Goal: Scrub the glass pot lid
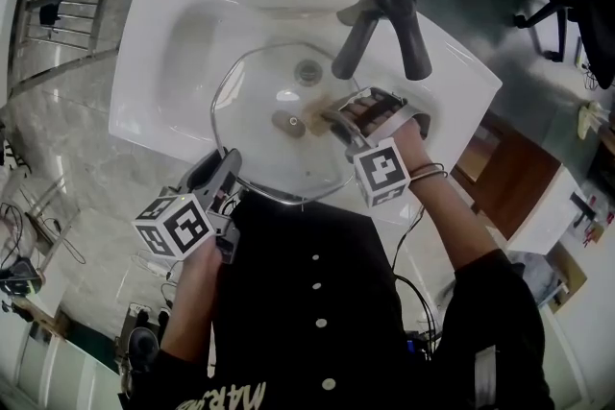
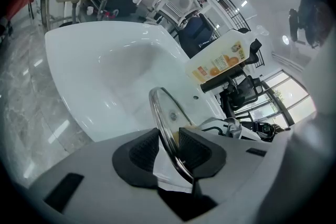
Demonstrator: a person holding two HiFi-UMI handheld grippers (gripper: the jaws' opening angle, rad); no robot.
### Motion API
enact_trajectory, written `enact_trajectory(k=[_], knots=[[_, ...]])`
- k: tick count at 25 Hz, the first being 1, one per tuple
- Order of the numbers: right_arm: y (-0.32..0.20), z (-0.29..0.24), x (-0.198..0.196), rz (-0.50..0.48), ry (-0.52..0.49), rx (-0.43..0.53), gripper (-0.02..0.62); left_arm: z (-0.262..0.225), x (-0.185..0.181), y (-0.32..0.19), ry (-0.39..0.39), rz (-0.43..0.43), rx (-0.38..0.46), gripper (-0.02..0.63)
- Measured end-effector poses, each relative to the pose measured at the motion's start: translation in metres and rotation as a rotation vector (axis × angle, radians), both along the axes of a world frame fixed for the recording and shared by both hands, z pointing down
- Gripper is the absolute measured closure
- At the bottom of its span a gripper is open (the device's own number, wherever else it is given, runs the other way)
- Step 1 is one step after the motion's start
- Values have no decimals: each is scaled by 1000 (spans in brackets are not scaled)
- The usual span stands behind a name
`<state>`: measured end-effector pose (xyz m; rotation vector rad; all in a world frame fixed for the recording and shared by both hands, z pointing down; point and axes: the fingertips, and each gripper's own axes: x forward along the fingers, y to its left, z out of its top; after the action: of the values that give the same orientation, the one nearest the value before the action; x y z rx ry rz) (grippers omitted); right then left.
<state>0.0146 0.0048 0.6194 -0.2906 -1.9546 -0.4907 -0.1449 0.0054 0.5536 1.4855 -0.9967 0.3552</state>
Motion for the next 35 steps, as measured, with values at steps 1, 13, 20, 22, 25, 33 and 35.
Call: enact_trajectory(k=[1, 13, 20, 22, 25, 33, 35], knots=[[5, -1, 6, -15, 15, -14, 471, 0, 0, 0, 0, 0, 2, 469], [44, -16, 46, -160, 138, -114, 471, -3, 2, -2, 1, 11, 14, 468], [32, -22, 35, -154, 95, -45, 469, -6, 3, -3, 4, 14, 21, 468], [14, -27, 12, -69, 10, -5, 468, -6, 3, -4, 6, 19, 21, 468], [-18, -36, -41, 44, -123, 47, 468, -6, 2, -4, 4, 18, 19, 468], [-56, -42, -132, 90, -287, 129, 466, -6, 3, -3, 10, 12, 21, 468], [-56, -41, -138, 63, -281, 138, 466, -7, 3, -5, 8, 15, 28, 468]])
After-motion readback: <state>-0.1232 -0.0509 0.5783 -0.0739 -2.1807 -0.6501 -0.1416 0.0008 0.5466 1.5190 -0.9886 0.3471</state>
